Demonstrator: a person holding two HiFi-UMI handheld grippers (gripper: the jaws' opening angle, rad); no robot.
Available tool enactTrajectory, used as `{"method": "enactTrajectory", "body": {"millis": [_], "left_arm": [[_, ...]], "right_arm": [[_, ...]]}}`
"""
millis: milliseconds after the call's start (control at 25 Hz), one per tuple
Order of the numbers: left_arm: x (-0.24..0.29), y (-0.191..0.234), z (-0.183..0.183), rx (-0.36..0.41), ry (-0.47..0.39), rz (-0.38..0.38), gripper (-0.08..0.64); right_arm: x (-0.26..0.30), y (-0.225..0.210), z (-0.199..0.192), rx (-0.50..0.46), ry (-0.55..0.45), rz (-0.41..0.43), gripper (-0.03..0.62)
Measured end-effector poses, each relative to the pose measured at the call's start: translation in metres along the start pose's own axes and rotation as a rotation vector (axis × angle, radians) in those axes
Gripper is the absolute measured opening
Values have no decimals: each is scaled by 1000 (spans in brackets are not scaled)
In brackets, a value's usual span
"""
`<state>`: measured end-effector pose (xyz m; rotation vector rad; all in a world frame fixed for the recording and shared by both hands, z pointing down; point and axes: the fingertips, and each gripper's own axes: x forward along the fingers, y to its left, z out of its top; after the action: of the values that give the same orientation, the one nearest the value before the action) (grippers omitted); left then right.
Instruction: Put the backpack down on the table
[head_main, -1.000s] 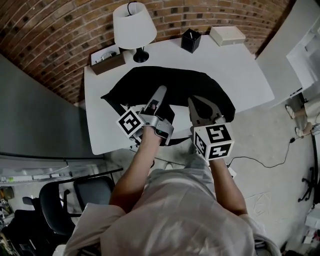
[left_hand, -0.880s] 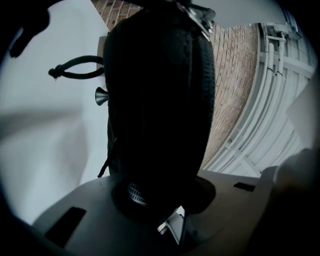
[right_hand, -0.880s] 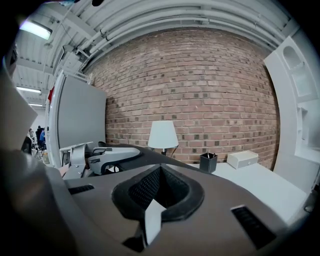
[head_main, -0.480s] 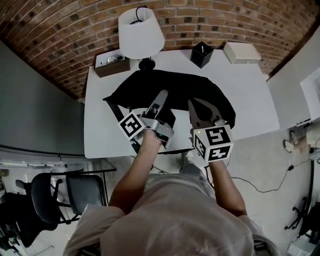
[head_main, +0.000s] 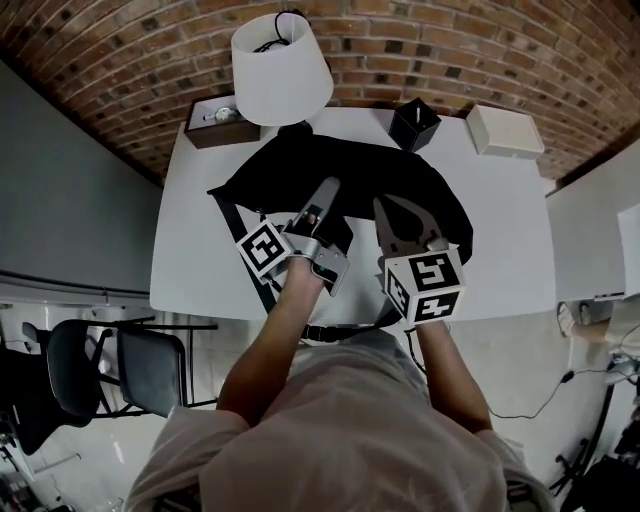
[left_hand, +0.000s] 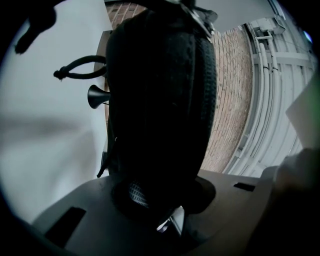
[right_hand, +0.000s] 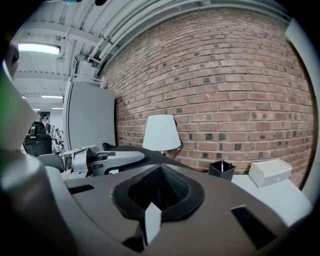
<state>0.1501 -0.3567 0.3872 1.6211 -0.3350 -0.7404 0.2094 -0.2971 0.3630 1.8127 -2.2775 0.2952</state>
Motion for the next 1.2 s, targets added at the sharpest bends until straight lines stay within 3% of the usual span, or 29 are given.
{"method": "enactTrajectory", "body": {"millis": [480,960,1200], "left_arm": [[40,47,-6,-4,-46,9,81],[37,102,-4,-22,-69,58,81],[29,114,-1,-36,-93,47,83]], "right_arm": [[31,-44,-14,-26,48,92,2],[55,-47,-52,-29,124,166,2],[60,-43,-65,-29,148,196,2]]}}
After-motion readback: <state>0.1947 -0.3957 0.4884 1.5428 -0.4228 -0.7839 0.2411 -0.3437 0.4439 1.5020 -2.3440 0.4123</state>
